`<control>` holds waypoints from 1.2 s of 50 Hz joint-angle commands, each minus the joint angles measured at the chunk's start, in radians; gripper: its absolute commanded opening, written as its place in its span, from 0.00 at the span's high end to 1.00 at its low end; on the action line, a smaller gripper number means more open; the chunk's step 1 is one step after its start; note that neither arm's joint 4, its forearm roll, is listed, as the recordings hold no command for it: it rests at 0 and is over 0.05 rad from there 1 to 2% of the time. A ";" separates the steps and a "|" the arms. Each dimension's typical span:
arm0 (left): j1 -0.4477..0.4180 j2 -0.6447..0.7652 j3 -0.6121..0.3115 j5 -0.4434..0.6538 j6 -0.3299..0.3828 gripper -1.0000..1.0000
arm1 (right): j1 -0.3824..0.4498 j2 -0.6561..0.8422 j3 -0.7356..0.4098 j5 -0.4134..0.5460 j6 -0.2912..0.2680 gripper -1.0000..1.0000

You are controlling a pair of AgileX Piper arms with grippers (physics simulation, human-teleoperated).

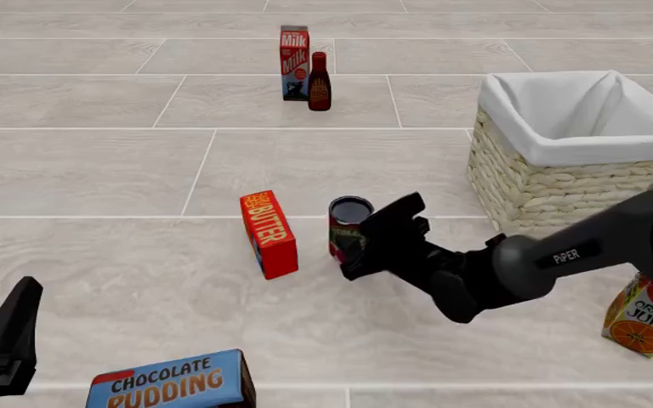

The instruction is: Pick the tomato sauce and place it in the basket.

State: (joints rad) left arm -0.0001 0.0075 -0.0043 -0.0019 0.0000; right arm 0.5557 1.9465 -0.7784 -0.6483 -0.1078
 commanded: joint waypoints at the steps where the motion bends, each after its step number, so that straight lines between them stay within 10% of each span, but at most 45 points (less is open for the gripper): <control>1: 0.000 0.000 0.000 0.000 0.000 0.00 | -0.006 -0.079 0.016 0.031 -0.003 1.00; 60: 0.000 0.000 0.000 0.000 0.000 0.00 | -0.105 -0.378 0.026 0.231 -0.079 1.00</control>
State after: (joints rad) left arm -0.0001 0.0075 -0.0043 -0.0019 0.0000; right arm 0.4691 1.6165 -0.7434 -0.4514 -0.1954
